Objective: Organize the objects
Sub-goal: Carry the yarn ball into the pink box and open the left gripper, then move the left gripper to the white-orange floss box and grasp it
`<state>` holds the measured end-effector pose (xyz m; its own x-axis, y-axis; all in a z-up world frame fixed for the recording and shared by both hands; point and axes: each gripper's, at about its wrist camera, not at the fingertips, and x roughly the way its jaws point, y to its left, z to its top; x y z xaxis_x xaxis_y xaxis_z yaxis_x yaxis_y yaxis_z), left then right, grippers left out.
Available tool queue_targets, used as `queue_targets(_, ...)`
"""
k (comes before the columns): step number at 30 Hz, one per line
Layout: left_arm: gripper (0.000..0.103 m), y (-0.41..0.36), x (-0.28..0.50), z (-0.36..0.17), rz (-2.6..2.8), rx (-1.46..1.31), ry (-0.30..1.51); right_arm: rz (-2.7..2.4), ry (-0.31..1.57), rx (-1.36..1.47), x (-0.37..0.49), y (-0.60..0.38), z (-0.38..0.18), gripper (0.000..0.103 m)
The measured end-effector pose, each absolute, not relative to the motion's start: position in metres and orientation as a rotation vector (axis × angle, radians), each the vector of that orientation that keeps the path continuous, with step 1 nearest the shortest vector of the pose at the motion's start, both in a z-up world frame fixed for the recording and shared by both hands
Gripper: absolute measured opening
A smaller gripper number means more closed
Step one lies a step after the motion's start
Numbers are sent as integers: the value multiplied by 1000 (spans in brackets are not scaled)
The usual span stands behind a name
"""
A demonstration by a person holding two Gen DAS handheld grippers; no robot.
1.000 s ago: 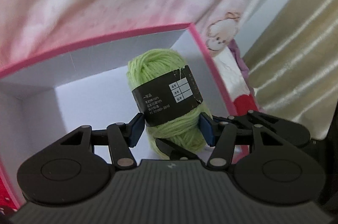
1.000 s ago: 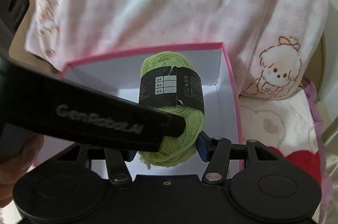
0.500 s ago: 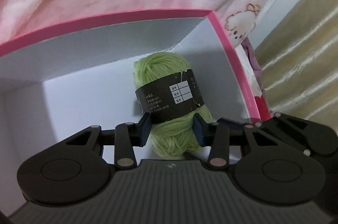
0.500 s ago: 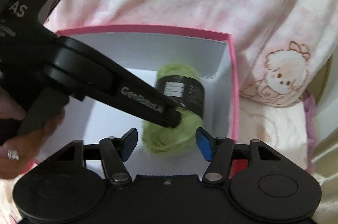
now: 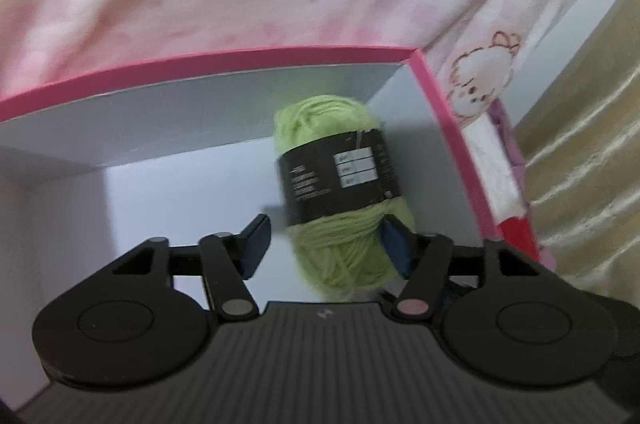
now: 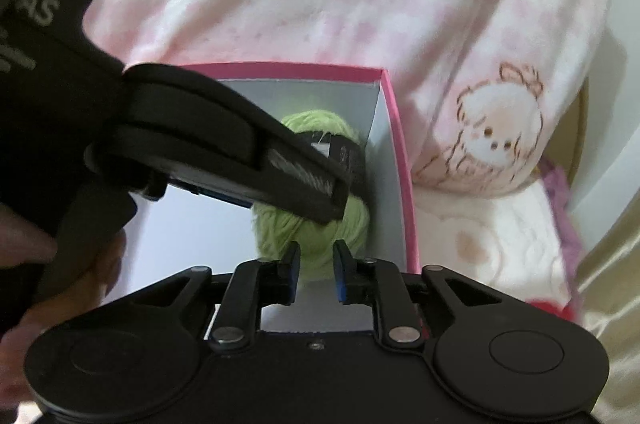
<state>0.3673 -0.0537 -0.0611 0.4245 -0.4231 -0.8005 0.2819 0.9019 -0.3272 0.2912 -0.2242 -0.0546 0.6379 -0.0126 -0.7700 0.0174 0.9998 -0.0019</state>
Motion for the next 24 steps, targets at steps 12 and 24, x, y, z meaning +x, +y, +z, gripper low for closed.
queue_targets(12, 62, -30, 297, -26, -407, -46, 987, 56, 890, 175, 252, -227, -37, 33)
queue_targets(24, 70, -27, 240, 54, -480, 100, 993, 176, 909, 134, 196, -229, 51, 54)
